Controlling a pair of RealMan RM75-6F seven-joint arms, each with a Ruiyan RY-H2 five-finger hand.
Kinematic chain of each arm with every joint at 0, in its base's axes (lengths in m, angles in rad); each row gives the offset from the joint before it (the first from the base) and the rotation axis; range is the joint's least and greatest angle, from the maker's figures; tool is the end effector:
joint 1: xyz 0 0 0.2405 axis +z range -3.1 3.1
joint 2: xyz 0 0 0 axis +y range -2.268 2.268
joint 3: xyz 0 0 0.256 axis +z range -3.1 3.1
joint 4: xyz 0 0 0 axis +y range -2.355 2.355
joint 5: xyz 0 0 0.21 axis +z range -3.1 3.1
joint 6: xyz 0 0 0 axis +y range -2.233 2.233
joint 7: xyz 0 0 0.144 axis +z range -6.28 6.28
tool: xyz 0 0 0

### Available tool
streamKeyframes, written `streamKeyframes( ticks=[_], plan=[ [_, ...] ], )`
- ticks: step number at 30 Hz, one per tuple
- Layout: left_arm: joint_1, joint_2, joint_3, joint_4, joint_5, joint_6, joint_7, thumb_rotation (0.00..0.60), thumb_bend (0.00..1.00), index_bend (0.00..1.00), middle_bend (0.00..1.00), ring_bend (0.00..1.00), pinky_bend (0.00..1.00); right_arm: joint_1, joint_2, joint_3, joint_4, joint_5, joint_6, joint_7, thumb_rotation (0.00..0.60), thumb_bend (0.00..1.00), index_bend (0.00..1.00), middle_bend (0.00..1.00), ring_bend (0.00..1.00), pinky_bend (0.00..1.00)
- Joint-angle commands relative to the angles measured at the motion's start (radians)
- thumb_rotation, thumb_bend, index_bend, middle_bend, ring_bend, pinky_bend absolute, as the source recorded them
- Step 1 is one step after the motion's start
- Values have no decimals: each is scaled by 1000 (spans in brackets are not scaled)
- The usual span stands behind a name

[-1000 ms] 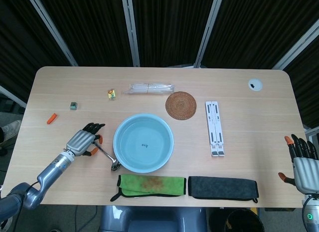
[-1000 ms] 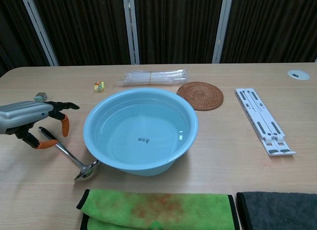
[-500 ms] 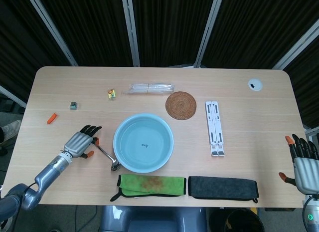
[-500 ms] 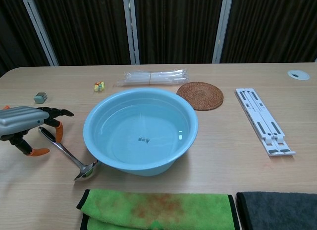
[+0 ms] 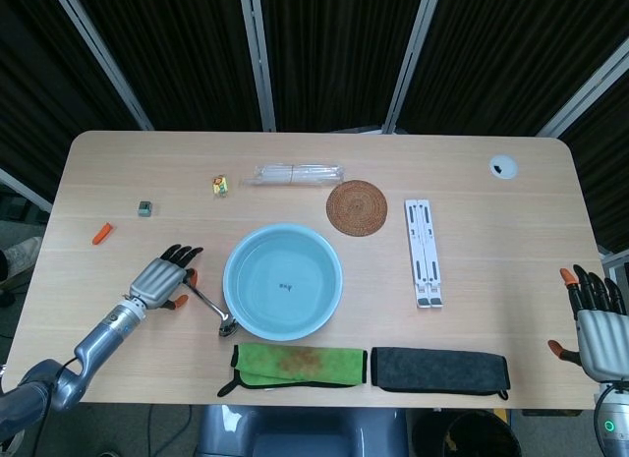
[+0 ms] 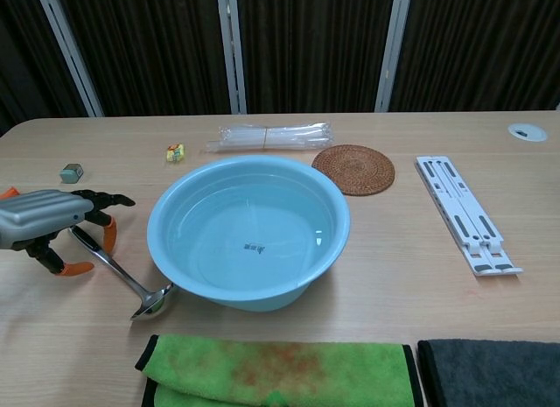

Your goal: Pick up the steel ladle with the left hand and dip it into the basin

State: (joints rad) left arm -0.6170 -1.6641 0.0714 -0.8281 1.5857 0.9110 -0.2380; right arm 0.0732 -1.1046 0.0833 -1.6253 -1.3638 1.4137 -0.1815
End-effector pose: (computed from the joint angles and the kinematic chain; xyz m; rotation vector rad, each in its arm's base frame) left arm -0.2968 0.3303 -0.0295 -2.0450 -0.8979 -0.6694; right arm -0.3305 -0.1828 0.1652 1.3462 -0.8666 0.6762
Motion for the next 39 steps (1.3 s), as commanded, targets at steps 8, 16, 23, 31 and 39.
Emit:
streamKeyframes(
  ticks=[8,16,23,31,39],
  plan=[
    [-6,-37,6,57,3,3,-22,600,346,444,0,0,0,4,1,2,1,12,-9,-2,600,0,0,0,0,0],
    [-8,-59,13,98,2,-6,-18,600,403,468,0,0,0,8,-1,3,3,21,-17,-11,600,0,0,0,0,0],
    [-6,-67,17,111,0,-8,-15,600,439,516,0,0,0,12,-2,5,2,34,-27,-20,600,0,0,0,0,0],
    [2,-57,23,95,4,8,-1,600,440,528,0,0,0,9,-1,6,0,35,-18,-17,600,0,0,0,0,0],
    [26,-19,39,44,25,70,19,600,442,543,0,0,0,8,-2,4,-2,30,-13,-19,600,0,0,0,0,0]
  ],
)
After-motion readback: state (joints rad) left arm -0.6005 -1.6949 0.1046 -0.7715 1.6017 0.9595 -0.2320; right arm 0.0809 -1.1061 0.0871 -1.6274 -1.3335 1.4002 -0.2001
